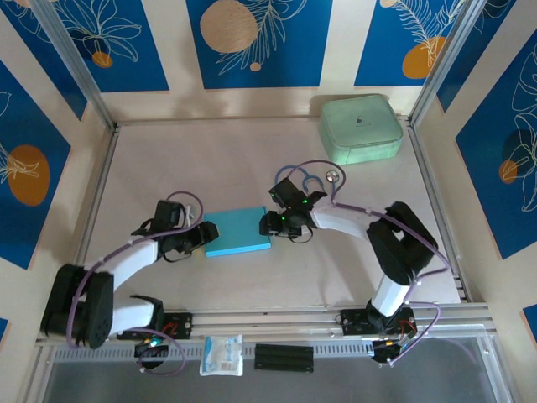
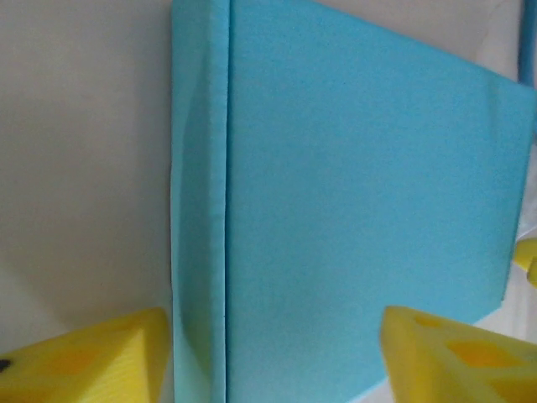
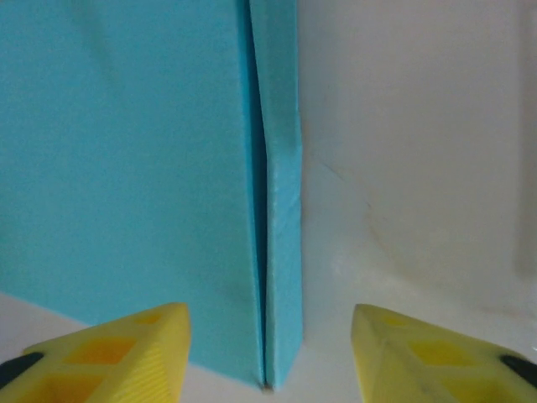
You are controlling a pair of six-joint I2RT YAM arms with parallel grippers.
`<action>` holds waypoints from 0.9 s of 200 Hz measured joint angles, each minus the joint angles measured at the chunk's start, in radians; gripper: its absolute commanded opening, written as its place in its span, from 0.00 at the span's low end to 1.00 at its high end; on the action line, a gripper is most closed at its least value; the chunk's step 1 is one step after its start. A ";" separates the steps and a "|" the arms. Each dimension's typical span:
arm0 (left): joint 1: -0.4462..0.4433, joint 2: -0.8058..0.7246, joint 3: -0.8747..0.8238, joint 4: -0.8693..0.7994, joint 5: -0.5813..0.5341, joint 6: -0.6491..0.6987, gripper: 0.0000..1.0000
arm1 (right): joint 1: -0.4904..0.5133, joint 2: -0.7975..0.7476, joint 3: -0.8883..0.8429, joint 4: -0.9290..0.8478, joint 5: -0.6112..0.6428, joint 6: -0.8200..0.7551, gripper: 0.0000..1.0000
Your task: Fold the paper box
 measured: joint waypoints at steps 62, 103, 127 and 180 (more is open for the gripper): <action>0.009 0.328 0.244 0.149 -0.097 0.016 0.39 | -0.106 0.209 0.245 -0.001 0.002 0.024 0.31; 0.013 0.528 0.473 0.193 -0.190 0.062 0.41 | -0.156 0.309 0.401 -0.021 0.017 0.003 0.39; 0.012 0.571 0.518 0.202 -0.218 0.082 0.50 | -0.163 0.313 0.414 -0.027 -0.014 -0.015 0.51; 0.011 0.514 0.475 0.196 -0.242 0.083 0.67 | -0.199 0.285 0.454 -0.102 -0.039 -0.116 0.82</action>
